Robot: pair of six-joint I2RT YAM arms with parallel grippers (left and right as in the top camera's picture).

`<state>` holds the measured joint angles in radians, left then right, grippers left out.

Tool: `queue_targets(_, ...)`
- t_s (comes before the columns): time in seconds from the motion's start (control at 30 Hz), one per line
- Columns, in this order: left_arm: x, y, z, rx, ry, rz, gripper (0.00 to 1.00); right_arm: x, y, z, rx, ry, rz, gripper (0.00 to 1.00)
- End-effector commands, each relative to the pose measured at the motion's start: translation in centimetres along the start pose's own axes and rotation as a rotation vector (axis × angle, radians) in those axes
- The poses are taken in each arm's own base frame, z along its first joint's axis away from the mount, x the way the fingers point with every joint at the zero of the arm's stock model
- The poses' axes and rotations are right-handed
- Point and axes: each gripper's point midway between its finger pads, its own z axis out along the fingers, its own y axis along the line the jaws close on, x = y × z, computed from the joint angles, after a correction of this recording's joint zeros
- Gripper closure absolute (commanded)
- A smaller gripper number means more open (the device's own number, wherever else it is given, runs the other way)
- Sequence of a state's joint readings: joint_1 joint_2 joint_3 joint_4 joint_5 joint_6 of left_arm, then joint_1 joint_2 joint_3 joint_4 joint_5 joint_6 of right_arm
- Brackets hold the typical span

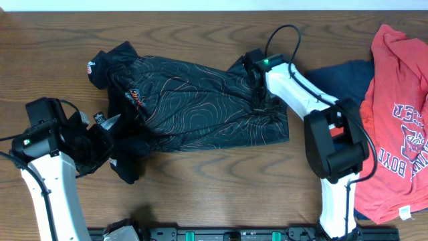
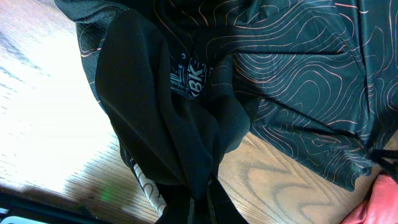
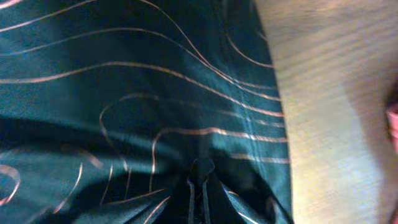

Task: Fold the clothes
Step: 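Lift the shirt with both grippers and stretch it apart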

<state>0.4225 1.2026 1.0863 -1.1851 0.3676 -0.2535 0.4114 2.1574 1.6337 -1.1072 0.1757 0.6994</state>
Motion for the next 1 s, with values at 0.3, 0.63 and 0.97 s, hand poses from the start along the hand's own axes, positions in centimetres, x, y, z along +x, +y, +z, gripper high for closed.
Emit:
queue_targets(0.3, -1.6, -3.7, -0.8, 0.186, -0.055, 0.082, 0.94, -1.9, -6.0, -11.7, -0.2, -0.126, -0.035, 0.99)
queue_targets(0.63, -6.3, -10.4, -11.4, 0.365, -0.373, 0.313, 0.94, -2.5, -10.7, -24.7, -0.392, -0.532, -0.061, 0.99)
queue_targets(0.97, -5.3, -14.0, -23.5, 0.431, -0.704, 0.462, 0.94, 0.1, -18.3, -37.2, -0.415, -1.014, 0.068, 0.99)
